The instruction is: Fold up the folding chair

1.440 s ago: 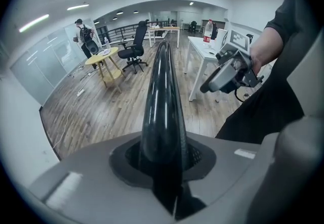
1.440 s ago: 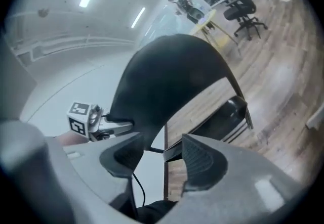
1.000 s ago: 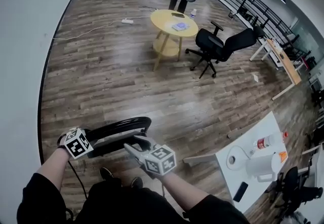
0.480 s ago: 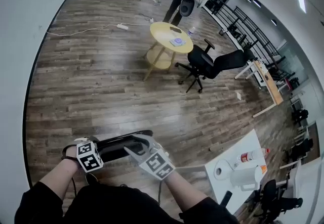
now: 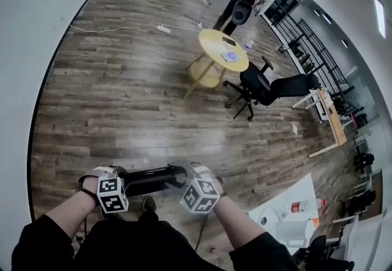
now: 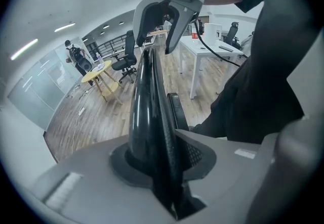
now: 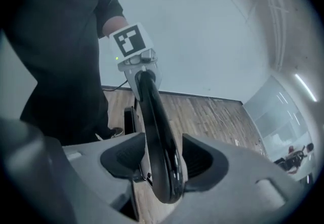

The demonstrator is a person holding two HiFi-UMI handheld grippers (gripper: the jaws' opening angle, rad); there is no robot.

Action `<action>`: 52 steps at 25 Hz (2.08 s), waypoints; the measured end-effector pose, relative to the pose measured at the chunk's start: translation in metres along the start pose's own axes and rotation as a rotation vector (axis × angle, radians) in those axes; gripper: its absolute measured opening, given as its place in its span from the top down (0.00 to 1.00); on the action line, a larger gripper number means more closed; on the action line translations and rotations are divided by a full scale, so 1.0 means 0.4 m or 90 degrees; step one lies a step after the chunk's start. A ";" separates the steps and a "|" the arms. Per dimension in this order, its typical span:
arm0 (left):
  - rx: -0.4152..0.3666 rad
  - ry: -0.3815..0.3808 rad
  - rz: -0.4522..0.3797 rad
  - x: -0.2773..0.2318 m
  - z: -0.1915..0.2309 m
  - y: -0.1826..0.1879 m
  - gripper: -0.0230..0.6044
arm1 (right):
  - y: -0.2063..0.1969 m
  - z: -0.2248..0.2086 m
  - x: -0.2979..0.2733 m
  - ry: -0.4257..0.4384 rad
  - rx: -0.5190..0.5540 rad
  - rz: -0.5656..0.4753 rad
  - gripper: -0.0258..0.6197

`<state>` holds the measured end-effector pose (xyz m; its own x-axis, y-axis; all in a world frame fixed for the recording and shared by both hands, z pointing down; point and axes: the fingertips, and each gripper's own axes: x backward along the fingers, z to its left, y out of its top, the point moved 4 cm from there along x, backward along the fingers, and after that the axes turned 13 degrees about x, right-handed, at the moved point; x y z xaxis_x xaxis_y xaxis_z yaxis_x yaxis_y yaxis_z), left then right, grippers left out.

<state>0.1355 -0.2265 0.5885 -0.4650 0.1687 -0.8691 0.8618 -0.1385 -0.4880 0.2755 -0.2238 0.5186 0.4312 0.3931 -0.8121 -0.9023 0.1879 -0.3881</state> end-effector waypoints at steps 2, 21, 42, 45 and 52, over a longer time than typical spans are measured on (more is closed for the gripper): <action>0.001 -0.004 0.004 0.000 0.002 -0.013 0.80 | -0.014 -0.007 -0.030 0.042 0.033 0.001 0.62; 0.075 -0.027 0.048 0.031 -0.031 -0.046 0.83 | -0.040 0.083 -0.153 0.225 0.155 -0.055 0.82; 0.092 -0.044 0.078 0.047 -0.081 -0.048 0.89 | -0.027 0.118 -0.134 0.272 0.114 -0.029 0.88; 0.107 -0.057 0.081 0.064 -0.065 -0.050 0.89 | -0.013 0.097 -0.137 0.278 0.122 -0.025 0.89; 0.134 -0.078 0.091 0.098 -0.059 -0.080 0.89 | 0.033 0.082 -0.144 0.315 0.140 -0.032 0.89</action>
<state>0.0945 -0.1925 0.5720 -0.3734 0.0160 -0.9275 0.8654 -0.3542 -0.3545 0.2386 -0.2146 0.5745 0.3751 -0.0815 -0.9234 -0.8361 0.4003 -0.3750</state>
